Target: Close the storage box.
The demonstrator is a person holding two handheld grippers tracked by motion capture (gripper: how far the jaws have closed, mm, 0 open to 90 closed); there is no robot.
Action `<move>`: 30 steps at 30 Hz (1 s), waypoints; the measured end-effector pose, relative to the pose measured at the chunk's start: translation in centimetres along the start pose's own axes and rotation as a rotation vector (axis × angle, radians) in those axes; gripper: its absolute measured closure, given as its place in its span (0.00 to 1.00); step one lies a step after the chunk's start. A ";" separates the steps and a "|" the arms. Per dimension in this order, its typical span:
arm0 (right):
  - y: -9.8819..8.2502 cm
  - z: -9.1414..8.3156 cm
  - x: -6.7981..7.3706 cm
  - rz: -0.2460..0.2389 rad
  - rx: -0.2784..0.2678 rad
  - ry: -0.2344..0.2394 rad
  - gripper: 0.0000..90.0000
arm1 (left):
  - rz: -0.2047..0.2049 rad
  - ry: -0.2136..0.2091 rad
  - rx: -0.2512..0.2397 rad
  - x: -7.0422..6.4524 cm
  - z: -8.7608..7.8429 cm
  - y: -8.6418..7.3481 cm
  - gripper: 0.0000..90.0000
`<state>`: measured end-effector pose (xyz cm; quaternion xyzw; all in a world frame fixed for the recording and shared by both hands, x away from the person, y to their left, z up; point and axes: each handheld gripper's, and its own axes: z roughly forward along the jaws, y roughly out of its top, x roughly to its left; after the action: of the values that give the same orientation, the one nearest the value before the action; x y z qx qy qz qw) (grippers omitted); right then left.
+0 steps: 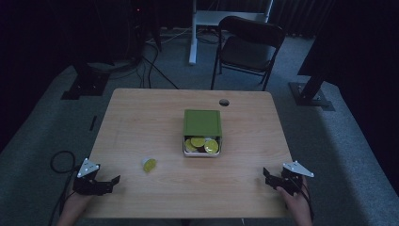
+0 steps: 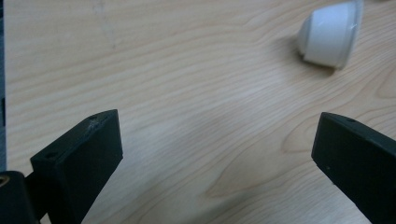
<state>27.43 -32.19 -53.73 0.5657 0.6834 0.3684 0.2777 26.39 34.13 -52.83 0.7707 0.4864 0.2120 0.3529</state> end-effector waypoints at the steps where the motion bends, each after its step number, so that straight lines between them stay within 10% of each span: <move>1: -0.1 0.0 0.0 0.004 0.000 -0.009 0.12 | -0.003 0.006 0.003 0.0 0.0 -0.1 0.02; 30: -1.4 0.5 -0.1 0.128 0.148 -0.186 0.11 | -0.056 0.122 0.084 -0.4 1.3 -1.2 0.02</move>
<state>27.07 -32.34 -55.13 0.6590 0.6425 0.2797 0.2733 26.33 33.64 -54.61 0.7564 0.5369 0.2281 0.2958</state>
